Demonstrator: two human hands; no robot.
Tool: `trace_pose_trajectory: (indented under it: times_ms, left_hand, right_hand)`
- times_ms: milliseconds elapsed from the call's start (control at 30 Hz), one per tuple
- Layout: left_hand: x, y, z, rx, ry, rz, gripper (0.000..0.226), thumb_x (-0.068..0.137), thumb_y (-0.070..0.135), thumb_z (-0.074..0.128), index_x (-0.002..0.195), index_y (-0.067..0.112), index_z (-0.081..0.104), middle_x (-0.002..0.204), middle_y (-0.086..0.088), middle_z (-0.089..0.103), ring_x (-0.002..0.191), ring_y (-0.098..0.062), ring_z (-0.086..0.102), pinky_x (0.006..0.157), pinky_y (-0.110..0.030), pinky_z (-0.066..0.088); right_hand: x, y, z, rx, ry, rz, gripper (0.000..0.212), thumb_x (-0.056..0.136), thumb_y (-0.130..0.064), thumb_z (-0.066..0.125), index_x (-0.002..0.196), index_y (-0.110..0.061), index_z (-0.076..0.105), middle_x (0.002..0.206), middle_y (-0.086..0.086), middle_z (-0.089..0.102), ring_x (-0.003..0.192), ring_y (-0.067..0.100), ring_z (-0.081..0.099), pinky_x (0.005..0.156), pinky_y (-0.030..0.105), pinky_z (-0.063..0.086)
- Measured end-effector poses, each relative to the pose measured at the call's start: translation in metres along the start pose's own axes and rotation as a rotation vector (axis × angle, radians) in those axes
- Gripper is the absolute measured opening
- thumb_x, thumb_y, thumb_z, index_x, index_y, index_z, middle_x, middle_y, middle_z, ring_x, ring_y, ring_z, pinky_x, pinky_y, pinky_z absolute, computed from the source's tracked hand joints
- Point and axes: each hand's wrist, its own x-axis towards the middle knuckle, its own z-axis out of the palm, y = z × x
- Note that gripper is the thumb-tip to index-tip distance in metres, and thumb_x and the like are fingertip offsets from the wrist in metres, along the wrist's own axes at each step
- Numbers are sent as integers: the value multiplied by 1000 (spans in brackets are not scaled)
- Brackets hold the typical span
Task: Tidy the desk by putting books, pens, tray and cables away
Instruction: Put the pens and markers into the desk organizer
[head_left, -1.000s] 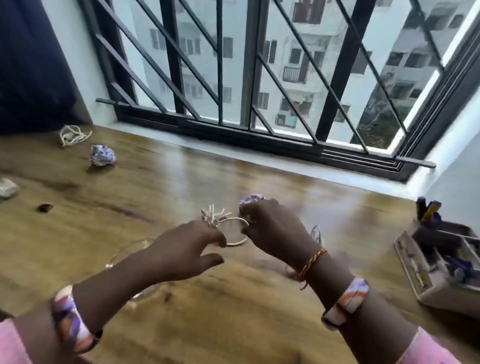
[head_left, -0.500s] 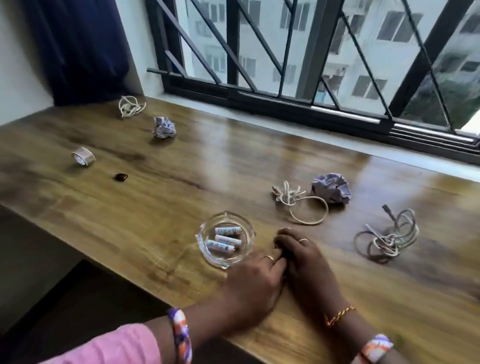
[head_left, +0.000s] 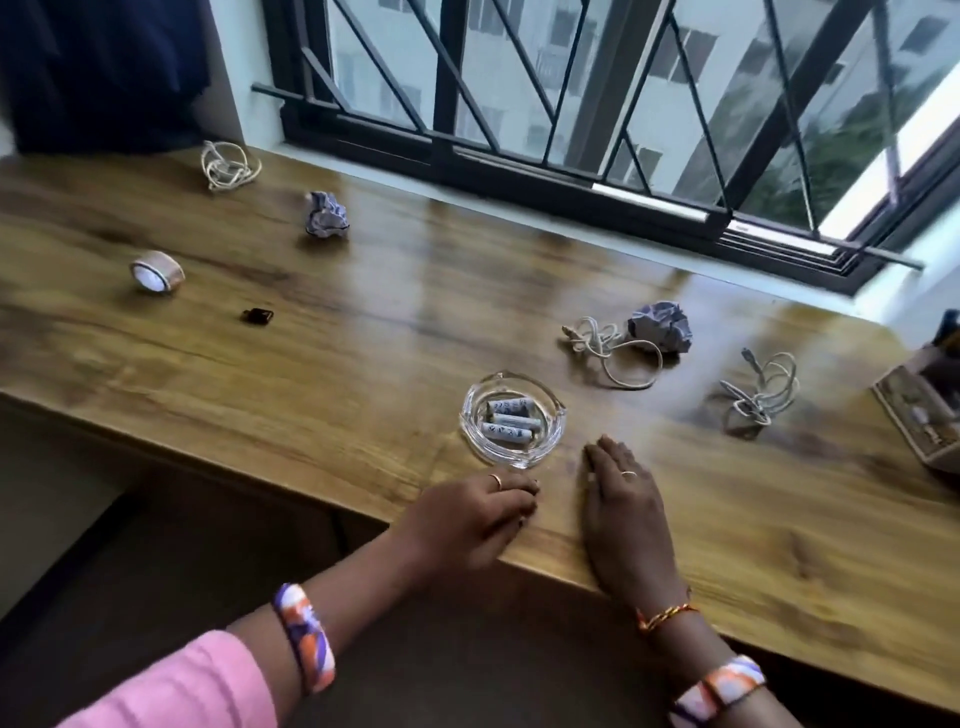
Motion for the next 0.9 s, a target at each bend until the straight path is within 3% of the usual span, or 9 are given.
trace_pose_trajectory:
  times_ms: [133, 267, 400, 533, 633, 700, 767, 900]
  left_hand:
    - [-37, -23, -24, 53, 168, -173, 22, 85, 26, 50, 100, 19, 65, 108, -1, 70, 97, -17, 67, 72, -29, 56]
    - [-55, -27, -33, 396, 269, -325, 35, 86, 30, 43, 104, 13, 68, 113, -5, 68, 104, -23, 64, 90, -32, 45]
    - [-53, -20, -27, 544, 182, -510, 44, 88, 36, 35, 115, 17, 63, 125, -9, 62, 114, -26, 60, 98, -34, 28]
    - [-48, -13, -42, 566, 6, -527, 56, 86, 45, 27, 120, 17, 61, 129, -11, 59, 116, -27, 59, 100, -33, 39]
    - [-41, -1, -55, 563, -183, -568, 67, 88, 54, 13, 141, 20, 35, 151, -10, 32, 139, -24, 30, 112, -36, 24]
    - [-41, 7, -55, 625, -275, -586, 58, 96, 49, 20, 147, 19, 21, 155, -11, 19, 144, -22, 16, 115, -34, 15]
    - [-49, 15, -56, 684, -302, -576, 58, 98, 44, 25, 148, 16, 16, 156, -12, 16, 144, -23, 12, 116, -32, 10]
    - [-73, 34, -68, 751, -423, -551, 71, 94, 39, 44, 149, 14, 6, 158, -9, 4, 145, -23, 5, 116, -30, 6]
  right_hand:
    - [-22, -17, -1, 1, 43, 35, 41, 85, -20, 41, 115, -4, 64, 124, 18, 61, 118, 31, 57, 103, 47, 39]
    - [-17, -16, -6, 48, 77, 23, 42, 82, -23, 41, 109, -5, 68, 117, 17, 65, 112, 30, 61, 99, 45, 44]
    - [-17, -16, -6, 61, 78, 10, 36, 80, -18, 50, 108, -4, 68, 117, 18, 65, 112, 31, 61, 100, 45, 43]
    - [-17, -15, -8, 88, 65, 2, 29, 83, -13, 55, 107, -2, 67, 116, 20, 65, 111, 35, 60, 100, 47, 44]
    - [-22, -16, -11, 109, 58, -14, 33, 81, -18, 48, 100, -2, 69, 110, 20, 67, 102, 37, 63, 91, 46, 50]
    - [-27, -18, -14, 85, 58, -48, 34, 83, -20, 47, 103, -3, 68, 114, 18, 66, 106, 35, 62, 93, 44, 48]
    - [-37, -20, -14, 30, -4, -46, 39, 91, -25, 45, 121, -6, 60, 132, 14, 56, 125, 30, 50, 106, 41, 37]
    - [-72, -19, -10, -143, -28, -22, 73, 85, -53, 10, 139, -15, 42, 147, 4, 39, 138, 21, 33, 113, 37, 20]
